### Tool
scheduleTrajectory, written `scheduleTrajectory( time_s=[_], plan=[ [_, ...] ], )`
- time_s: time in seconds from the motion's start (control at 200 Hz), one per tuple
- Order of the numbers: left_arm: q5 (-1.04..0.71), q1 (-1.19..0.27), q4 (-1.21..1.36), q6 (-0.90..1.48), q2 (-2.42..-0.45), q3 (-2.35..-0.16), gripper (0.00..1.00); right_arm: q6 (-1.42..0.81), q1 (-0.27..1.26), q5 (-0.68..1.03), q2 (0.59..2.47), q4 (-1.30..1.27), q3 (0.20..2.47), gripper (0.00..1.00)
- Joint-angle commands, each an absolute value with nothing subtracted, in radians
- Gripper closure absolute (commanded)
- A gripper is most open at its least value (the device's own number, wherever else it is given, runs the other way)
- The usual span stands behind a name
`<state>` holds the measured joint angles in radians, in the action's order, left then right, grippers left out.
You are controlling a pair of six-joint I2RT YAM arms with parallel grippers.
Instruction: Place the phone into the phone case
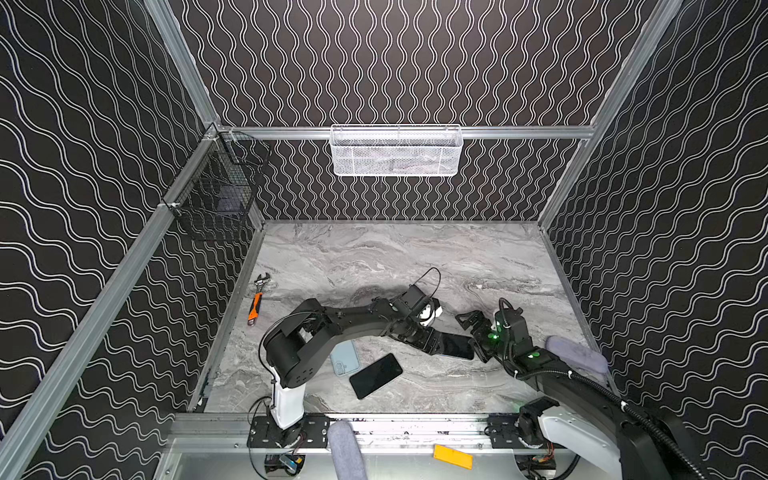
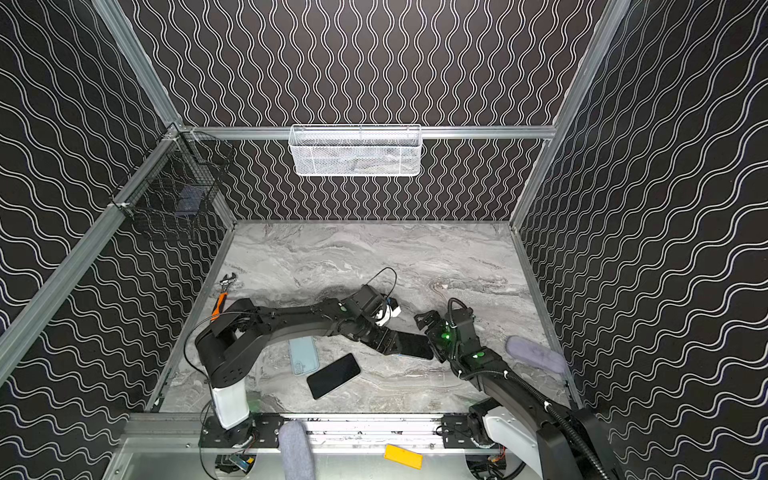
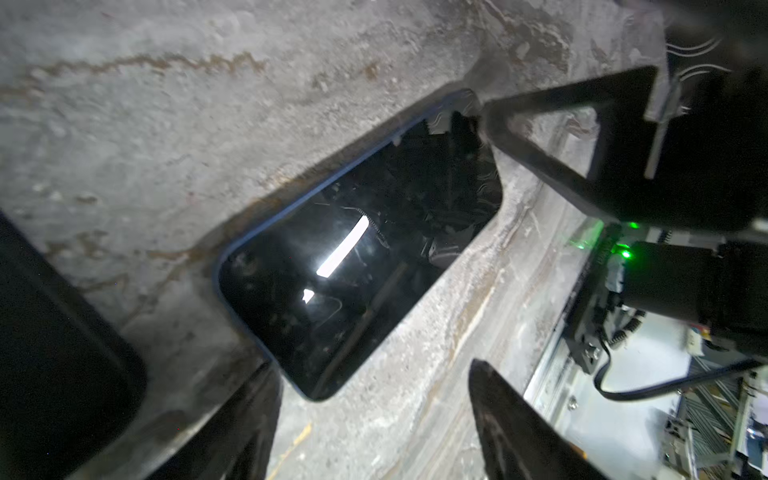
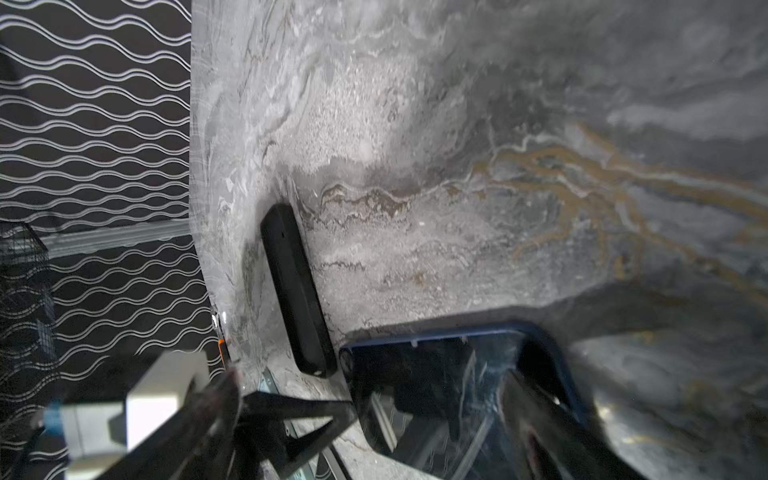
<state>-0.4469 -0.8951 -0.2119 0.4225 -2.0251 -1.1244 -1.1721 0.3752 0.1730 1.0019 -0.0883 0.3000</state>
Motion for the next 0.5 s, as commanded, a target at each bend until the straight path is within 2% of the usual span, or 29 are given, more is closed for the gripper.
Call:
scheduleTrajectory(
  time_s=[0.0,0.075,0.18,0.35,0.495],
  plan=[
    [-0.456,-0.894,-0.126,0.482,-1.986,-1.091,0.2,-1.097,0.354,0.219,1.014,-0.052,0.341,0.0],
    [-0.419,-0.894,-0.109,0.502,-1.944,-1.058,0.13,-1.042,0.339,0.216,0.993,0.021,0.381,0.0],
    [-0.371,-0.893,-0.124,0.521,-1.893,-1.033,0.09,-0.982,0.32,0.165,0.929,0.156,0.426,0.01],
    [-0.41,-0.89,-0.101,0.564,-1.879,-1.015,0.08,-0.905,0.244,0.191,0.885,0.362,0.462,0.01],
    [-0.472,-0.884,-0.023,0.621,-1.906,-0.996,0.08,-0.865,0.215,0.248,0.887,0.42,0.438,0.01]
  ],
)
